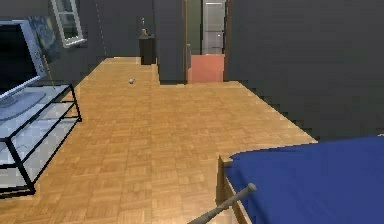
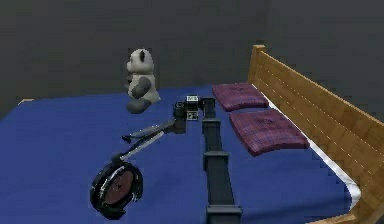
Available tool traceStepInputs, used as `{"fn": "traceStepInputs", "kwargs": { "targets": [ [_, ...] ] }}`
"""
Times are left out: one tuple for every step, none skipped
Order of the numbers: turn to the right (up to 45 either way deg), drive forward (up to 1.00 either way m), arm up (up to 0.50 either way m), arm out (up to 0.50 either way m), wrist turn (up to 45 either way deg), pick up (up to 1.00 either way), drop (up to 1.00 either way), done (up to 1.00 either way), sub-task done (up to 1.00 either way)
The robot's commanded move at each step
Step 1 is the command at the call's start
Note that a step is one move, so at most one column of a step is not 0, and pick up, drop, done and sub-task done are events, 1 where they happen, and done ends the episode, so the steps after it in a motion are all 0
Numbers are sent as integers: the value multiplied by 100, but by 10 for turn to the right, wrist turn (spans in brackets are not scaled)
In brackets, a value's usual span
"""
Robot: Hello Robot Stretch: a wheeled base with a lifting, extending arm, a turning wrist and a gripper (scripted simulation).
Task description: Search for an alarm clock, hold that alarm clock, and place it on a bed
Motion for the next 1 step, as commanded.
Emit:
{"fn": "traceStepInputs", "kwargs": {
  "targets": [
    [0, 0, 0, 0, 0, 0, 0, 100, 0]
  ]
}}
